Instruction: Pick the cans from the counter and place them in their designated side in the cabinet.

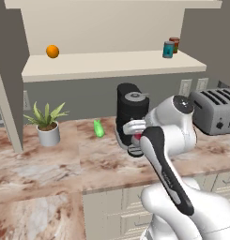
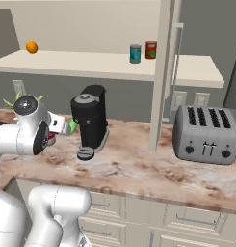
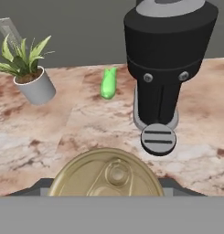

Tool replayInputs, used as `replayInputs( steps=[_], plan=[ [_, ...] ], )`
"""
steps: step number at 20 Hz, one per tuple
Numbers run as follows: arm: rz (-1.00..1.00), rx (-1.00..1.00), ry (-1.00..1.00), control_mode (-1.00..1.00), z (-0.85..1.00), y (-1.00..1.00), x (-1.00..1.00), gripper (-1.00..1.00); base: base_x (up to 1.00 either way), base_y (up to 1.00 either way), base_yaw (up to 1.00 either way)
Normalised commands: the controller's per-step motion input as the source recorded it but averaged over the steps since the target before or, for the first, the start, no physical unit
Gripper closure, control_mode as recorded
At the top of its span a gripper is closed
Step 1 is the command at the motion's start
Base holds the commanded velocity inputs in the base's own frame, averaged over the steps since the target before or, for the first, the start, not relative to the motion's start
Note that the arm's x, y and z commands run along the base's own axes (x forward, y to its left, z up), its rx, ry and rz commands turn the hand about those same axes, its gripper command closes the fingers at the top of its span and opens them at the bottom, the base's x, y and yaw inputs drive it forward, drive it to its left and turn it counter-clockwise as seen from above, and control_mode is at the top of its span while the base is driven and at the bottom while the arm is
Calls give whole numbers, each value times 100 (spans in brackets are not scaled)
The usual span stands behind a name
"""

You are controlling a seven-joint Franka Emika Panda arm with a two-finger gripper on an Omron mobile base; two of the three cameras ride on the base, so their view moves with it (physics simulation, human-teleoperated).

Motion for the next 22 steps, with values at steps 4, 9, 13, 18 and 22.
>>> replayInputs(
  steps=[4, 9, 13, 18, 22],
  plan=[
    [-5, 0, -4, -100, 36, -22, -14, 100, 0, 0, 0],
    [-4, 0, -8, -100, 30, -21, -13, 100, 0, 0, 0],
    [-4, 0, -9, -100, 29, -23, -10, 100, 0, 0, 0],
    [-3, 0, -12, -100, 31, -23, -13, 100, 0, 0, 0],
    [-3, 0, -11, -100, 30, -19, -21, 100, 0, 0, 0]
  ],
)
